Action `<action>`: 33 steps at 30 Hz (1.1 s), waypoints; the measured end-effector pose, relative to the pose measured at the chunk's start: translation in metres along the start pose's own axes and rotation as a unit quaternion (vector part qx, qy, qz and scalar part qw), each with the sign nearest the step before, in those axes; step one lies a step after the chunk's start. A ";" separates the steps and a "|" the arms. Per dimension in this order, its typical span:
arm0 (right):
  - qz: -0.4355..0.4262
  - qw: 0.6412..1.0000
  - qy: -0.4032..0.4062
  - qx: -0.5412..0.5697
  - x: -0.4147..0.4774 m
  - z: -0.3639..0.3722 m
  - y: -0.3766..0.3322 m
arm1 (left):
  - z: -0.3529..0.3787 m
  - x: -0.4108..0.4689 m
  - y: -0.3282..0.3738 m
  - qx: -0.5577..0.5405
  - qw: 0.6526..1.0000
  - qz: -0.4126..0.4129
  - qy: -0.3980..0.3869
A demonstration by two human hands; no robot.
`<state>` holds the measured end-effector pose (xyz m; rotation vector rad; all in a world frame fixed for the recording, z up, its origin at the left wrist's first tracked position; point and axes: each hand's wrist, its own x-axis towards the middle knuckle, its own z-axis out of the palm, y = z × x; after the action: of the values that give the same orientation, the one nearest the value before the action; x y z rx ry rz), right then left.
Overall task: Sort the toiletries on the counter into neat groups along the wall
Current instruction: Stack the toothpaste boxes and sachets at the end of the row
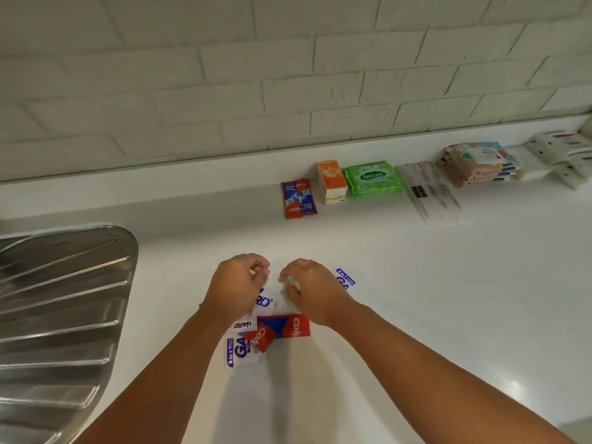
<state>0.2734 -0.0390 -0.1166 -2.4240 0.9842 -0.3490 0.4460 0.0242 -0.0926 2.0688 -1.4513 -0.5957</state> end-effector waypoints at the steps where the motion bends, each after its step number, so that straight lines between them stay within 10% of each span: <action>1: 0.009 1.000 -0.017 -0.006 -0.006 0.002 -0.004 | 0.000 -0.008 -0.005 0.008 1.000 -0.004 -0.021; 14: 0.080 0.992 -0.017 -0.100 -0.067 0.049 -0.042 | -0.001 -0.069 -0.049 0.238 0.938 0.208 -0.142; 33: 0.258 0.959 -0.087 -0.084 -0.093 0.034 -0.065 | 0.015 -0.080 -0.033 0.263 0.933 0.215 -0.120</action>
<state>0.2590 0.0785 -0.1151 -2.1809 1.5545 0.1356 0.4341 0.1058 -0.1212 1.9834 -2.3335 -0.3019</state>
